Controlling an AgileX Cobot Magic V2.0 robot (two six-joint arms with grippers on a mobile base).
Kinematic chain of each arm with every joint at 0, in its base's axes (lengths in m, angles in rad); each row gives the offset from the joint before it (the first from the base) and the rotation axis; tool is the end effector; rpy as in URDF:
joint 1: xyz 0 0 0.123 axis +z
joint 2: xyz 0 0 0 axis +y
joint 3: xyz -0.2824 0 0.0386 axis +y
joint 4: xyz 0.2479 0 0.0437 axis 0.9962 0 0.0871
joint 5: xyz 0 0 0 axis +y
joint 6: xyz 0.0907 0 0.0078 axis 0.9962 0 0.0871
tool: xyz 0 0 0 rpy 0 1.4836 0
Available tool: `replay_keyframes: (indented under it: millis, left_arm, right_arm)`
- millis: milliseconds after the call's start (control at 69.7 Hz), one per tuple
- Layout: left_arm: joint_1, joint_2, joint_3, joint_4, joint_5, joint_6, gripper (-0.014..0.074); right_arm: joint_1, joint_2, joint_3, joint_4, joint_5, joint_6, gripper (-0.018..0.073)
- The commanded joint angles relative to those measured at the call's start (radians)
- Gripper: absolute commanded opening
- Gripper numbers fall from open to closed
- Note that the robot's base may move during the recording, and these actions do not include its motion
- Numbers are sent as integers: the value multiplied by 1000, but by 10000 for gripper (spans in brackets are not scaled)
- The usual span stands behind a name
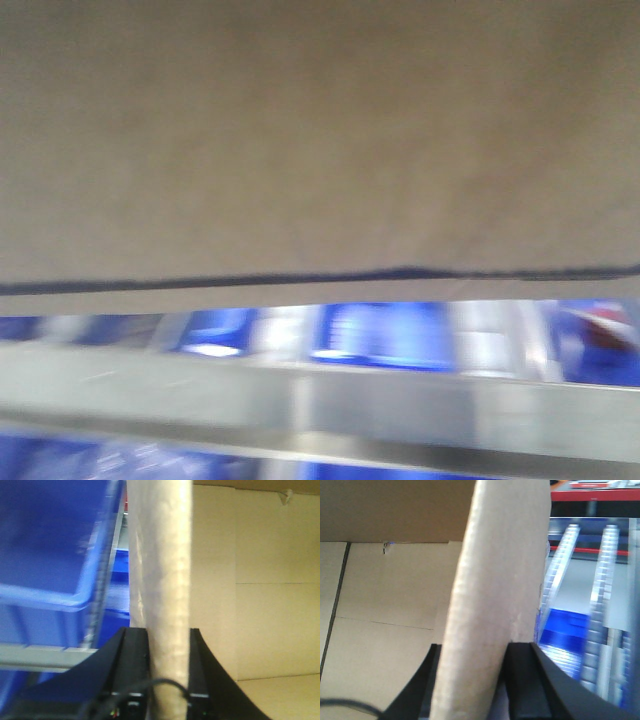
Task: Grab box from left shelf to table start
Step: 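Hold the box with both grippers while the base turns away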
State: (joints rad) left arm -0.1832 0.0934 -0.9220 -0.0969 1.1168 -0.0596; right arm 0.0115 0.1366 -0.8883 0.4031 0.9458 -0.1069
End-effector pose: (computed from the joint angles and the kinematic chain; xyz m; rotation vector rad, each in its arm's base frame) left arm -0.0539 0.0019 0.3819 0.1352 1.7727 -0.2834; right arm -0.0375 0.0286 0.3950 -0.1456 1.6411 0.3787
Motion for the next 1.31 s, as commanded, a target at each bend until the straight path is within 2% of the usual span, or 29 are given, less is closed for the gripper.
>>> replay_keyframes:
  millis: [0, 1291]
  left_arm:
    - [-7, 12, -36, -92, -171, -2, -92]
    - [-7, 12, -36, -92, -171, -2, -92]
  right_arm:
    - [-2, 23, -31, 37, -143, -1, 59]
    - [-2, 23, -31, 37, -143, -1, 59]
